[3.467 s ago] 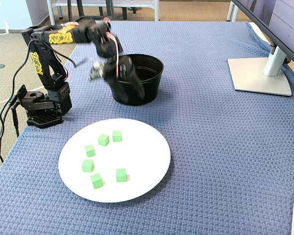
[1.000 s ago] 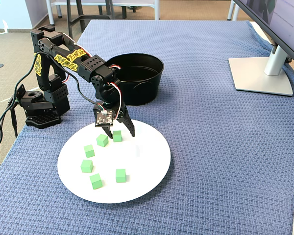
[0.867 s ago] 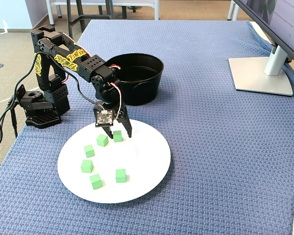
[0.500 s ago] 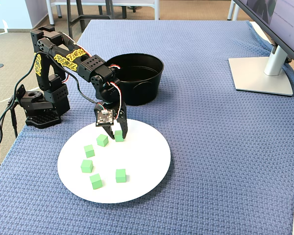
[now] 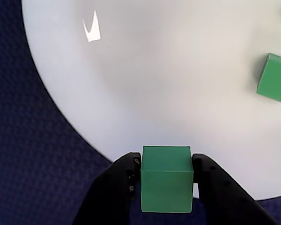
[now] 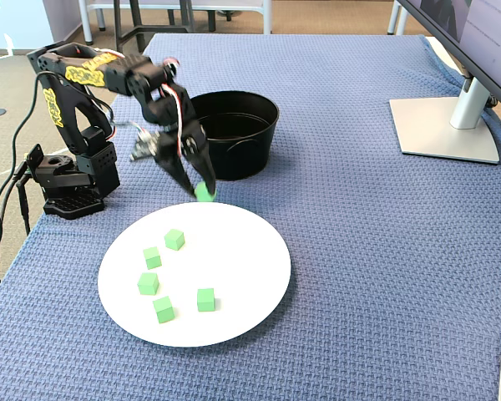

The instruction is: Pick up the green cubes from the white plate and place them in the black recipient

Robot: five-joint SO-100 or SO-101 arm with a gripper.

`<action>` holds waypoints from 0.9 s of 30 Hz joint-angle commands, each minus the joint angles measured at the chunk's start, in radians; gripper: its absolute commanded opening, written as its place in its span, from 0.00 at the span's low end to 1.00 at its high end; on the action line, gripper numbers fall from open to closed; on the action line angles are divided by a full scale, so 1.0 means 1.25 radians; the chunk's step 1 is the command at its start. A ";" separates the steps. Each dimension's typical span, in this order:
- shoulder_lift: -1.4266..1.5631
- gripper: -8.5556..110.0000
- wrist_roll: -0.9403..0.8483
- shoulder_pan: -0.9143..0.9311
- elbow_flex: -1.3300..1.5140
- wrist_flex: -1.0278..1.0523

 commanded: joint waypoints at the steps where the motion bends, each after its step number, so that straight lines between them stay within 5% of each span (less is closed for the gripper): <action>1: 0.096 0.07 0.086 -0.086 -0.106 0.076; 18: -0.001 0.07 0.322 -0.593 -0.185 0.040; 27: -0.140 0.07 0.329 -0.679 -0.187 0.011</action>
